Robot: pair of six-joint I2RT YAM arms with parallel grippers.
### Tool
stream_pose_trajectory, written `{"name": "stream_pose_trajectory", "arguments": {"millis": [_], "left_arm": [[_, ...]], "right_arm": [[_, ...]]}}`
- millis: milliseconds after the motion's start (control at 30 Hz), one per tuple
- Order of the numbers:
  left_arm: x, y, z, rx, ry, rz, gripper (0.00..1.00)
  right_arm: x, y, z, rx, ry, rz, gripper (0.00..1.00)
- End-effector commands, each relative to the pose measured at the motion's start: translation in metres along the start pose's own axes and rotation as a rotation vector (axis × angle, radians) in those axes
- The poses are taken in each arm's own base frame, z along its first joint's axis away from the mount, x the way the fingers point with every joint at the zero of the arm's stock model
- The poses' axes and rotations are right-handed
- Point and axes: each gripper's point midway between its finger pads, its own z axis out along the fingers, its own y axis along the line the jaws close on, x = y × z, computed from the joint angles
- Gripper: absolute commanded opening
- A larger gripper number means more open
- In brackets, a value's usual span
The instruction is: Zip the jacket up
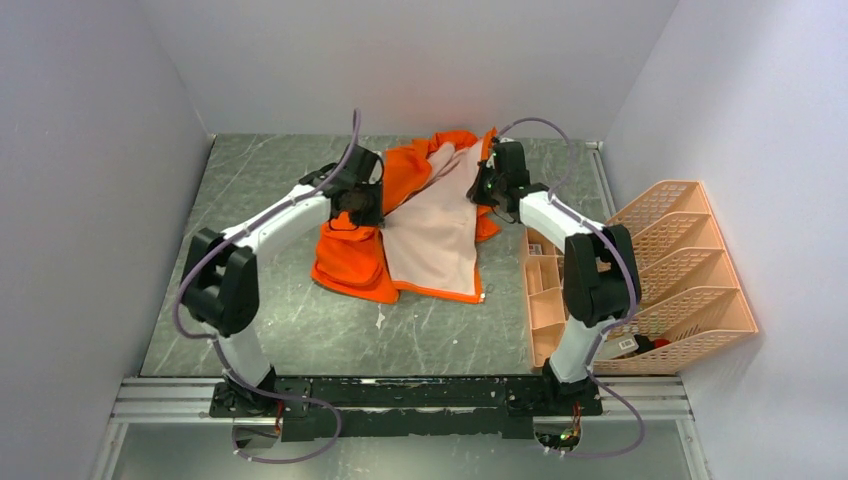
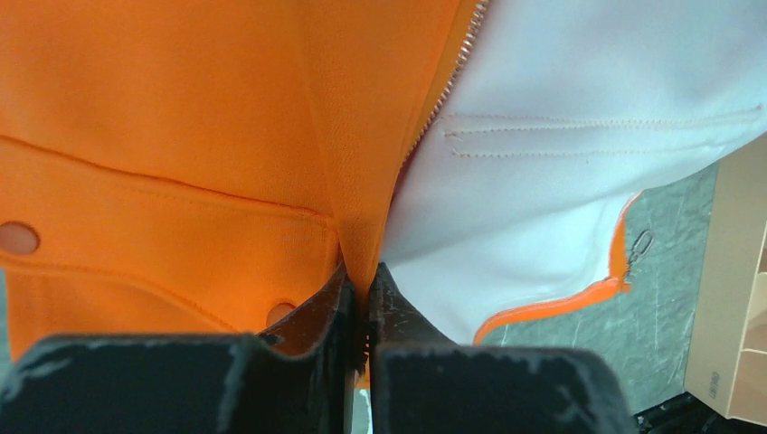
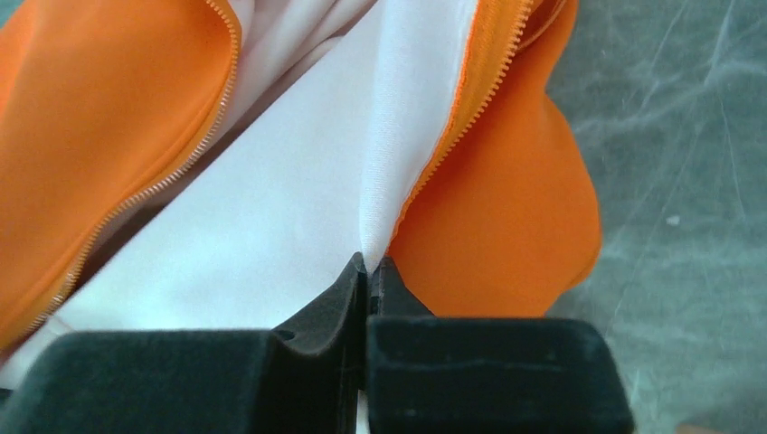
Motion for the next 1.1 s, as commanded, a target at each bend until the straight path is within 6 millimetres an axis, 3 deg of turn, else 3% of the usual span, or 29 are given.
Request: {"name": "stream_pose_trajectory", "arguments": {"millis": [0, 333, 533, 700, 833, 1000, 1067], "left_arm": [[0.005, 0.022, -0.02, -0.037, -0.037, -0.069, 0.08], [0.02, 0.043, -0.045, -0.006, -0.05, -0.133, 0.08], [0.038, 0.053, -0.054, 0.01, -0.041, -0.151, 0.08], [0.044, 0.056, -0.053, 0.012, -0.027, -0.153, 0.08], [0.037, 0.076, -0.061, -0.077, -0.046, -0.18, 0.08], [0.003, 0.101, -0.105, -0.132, -0.171, -0.229, 0.08], [-0.001, 0.117, -0.123, -0.204, -0.191, -0.219, 0.08]], "right_arm": [[0.007, -0.003, -0.021, 0.058, -0.037, 0.003, 0.0], [0.02, -0.029, -0.059, 0.188, -0.062, -0.005, 0.0], [0.033, -0.044, -0.061, 0.25, -0.043, -0.01, 0.0], [0.04, -0.041, -0.06, 0.231, -0.027, 0.002, 0.0], [0.037, -0.042, -0.073, 0.242, -0.048, 0.001, 0.0], [0.028, -0.037, -0.095, 0.25, -0.085, -0.008, 0.0], [0.027, -0.038, -0.102, 0.256, -0.096, -0.004, 0.0]]}}
